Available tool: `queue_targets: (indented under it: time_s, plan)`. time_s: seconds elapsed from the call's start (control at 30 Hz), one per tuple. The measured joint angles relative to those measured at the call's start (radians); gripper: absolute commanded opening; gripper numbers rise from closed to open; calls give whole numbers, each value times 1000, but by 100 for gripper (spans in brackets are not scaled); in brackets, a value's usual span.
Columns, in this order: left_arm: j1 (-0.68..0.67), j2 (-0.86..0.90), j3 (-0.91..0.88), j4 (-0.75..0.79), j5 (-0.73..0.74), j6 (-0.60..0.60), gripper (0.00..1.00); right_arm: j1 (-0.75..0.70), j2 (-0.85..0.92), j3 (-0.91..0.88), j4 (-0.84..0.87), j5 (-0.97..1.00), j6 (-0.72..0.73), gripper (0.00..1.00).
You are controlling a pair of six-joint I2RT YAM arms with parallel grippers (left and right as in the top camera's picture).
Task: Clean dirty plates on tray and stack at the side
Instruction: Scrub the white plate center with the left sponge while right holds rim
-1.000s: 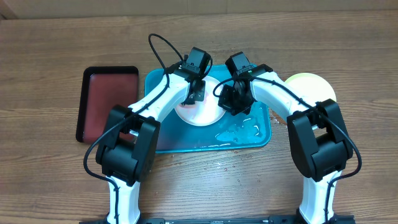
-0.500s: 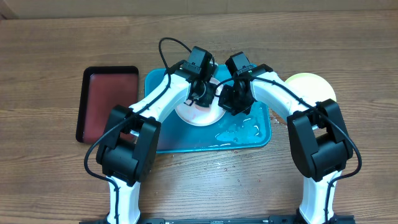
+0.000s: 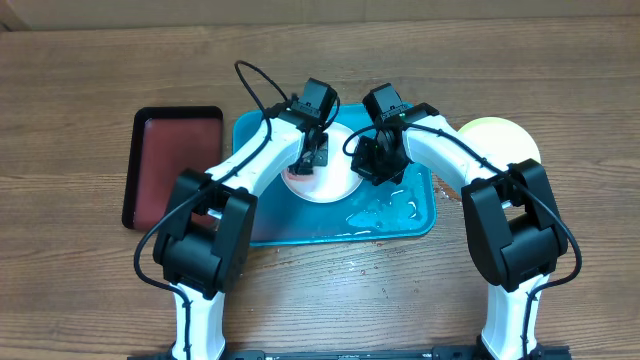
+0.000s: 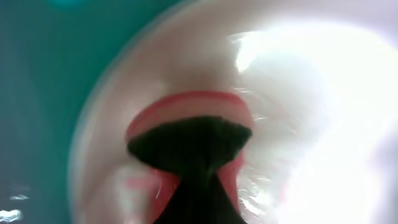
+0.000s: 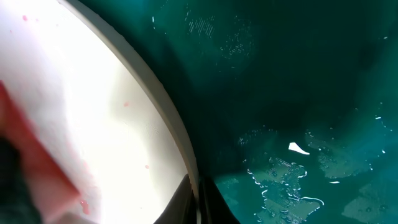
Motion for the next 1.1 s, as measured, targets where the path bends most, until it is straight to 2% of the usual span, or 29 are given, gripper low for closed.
queue_targets:
  time_s: [0.13,0.27,0.37,0.47,0.6,0.73,0.87,1.1]
  plan:
    - [11,0,0,-4,259,132,4,0,0,0,0,0,0,4]
    - [3,0,0,19,390,206,4,0,0,-1,0,0,0,4]
    - [1,0,-1,72,365,206,4,0,0,-1,0,-1,0,4]
    - [1,0,-1,118,233,171,4,0,0,-1,0,0,0,4]
    - [1,0,-1,128,-16,87,4,0,0,-1,0,0,-1,4]
    - [2,0,-1,105,-147,18,4,0,0,-1,0,0,0,4]
    - [1,0,-1,42,-120,-9,4,0,0,-1,0,0,-1,4]
    - [11,-3,3,-83,170,24,4,0,0,-1,1,0,-1,4]
